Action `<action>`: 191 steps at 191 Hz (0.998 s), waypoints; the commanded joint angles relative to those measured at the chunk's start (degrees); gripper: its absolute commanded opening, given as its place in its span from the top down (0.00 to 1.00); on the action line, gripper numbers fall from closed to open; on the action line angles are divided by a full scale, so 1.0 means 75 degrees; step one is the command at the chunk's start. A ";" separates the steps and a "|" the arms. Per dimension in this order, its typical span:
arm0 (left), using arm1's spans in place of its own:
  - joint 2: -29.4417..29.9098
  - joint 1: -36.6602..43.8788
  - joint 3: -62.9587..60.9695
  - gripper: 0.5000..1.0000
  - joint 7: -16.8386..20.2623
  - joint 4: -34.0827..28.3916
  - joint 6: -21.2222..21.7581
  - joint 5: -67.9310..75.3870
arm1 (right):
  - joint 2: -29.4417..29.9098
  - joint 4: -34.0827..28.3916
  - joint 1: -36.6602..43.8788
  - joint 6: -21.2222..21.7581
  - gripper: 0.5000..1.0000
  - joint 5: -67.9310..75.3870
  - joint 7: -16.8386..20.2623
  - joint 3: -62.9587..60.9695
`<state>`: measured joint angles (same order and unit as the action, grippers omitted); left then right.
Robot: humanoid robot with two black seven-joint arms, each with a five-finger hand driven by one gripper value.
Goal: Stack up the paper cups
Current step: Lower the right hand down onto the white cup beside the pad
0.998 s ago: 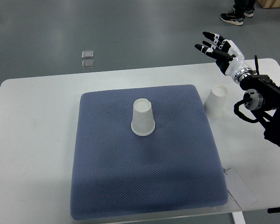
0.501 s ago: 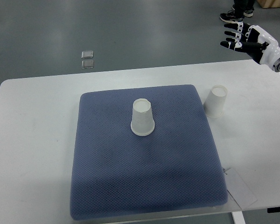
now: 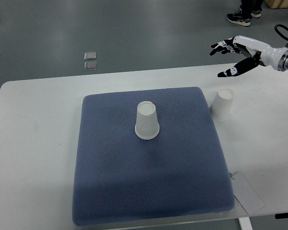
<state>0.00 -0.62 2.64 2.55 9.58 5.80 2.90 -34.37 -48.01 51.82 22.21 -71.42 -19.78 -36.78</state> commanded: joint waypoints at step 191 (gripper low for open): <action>0.0000 0.0000 0.0000 0.00 0.0000 0.0000 0.0000 0.0000 | 0.0399 0.0812 0.0239 -0.1392 0.18 -0.1915 -0.0035 0.1845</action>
<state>0.00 -0.62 2.64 2.55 9.58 5.80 2.90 -31.44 -42.24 53.60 11.94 -85.72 -20.02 -23.15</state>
